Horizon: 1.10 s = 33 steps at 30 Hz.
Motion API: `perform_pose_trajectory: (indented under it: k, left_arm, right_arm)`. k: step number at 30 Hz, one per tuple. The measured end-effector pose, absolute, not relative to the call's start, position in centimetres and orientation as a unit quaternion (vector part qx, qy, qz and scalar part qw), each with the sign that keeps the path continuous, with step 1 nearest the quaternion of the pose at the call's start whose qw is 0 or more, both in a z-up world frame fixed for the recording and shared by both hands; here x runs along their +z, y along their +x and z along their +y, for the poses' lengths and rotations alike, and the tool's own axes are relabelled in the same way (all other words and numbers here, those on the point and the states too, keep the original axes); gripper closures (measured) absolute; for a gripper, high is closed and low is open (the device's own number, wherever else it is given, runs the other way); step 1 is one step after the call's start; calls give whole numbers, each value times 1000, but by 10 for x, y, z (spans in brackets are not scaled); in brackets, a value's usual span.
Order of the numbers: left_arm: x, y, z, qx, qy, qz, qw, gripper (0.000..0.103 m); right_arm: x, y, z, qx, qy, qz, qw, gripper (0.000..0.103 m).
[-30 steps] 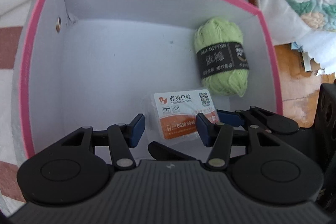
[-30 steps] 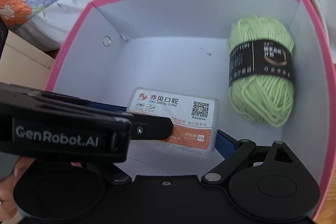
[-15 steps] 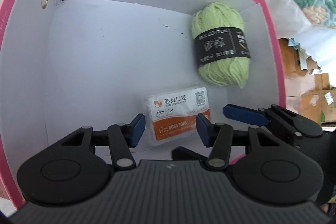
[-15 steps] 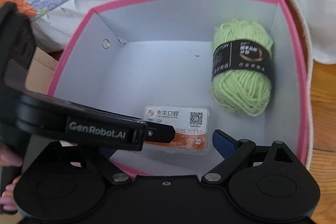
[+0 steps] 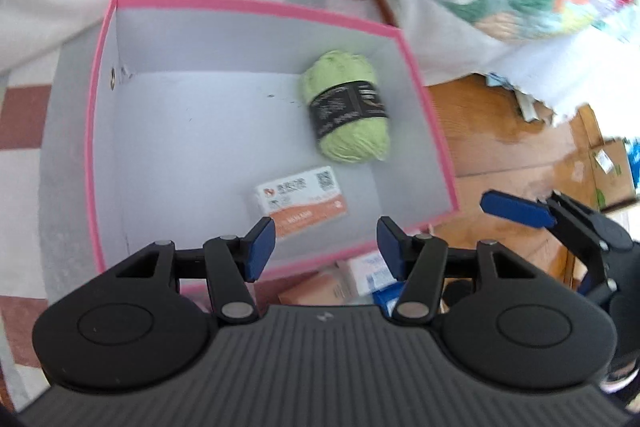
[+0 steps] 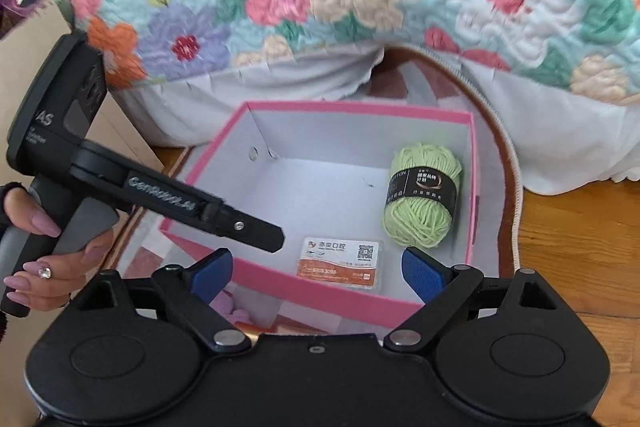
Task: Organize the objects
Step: 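Raise the left tool out of the pink box and withdraw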
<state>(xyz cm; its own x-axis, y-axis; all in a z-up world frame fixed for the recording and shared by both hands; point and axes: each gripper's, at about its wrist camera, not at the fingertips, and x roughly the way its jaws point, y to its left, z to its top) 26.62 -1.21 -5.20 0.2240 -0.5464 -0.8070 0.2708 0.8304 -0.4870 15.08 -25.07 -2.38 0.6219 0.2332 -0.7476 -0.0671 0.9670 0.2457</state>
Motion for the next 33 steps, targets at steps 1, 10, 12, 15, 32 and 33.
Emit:
perform_pose_trajectory:
  k: [1,10,12,15,32,33]
  left_arm:
    - [-44,260,-11,-269,-116,559,775,45]
    - [24,192,-4,-297,-16,505,810,30]
    - [31,180,-2,-301,-10,500,812,28]
    - [39,165,0,-303,-5,500,812,28]
    - [28,83,-25,-335,25,511,791,27]
    - [24,80,-27,-337,24,515,788,27]
  right_arm:
    - [-19,145,-250,82,97,421,898,9]
    - [39,92,-233,74,77,348,931,8]
    - [50,78,-225,74,57,327,940,6]
    - [59,58,-217,82,26,303,949,4]
    - [40,-11,-236,84,2,379,922,3]
    - [35,-13,-236,81,0,387,918,3]
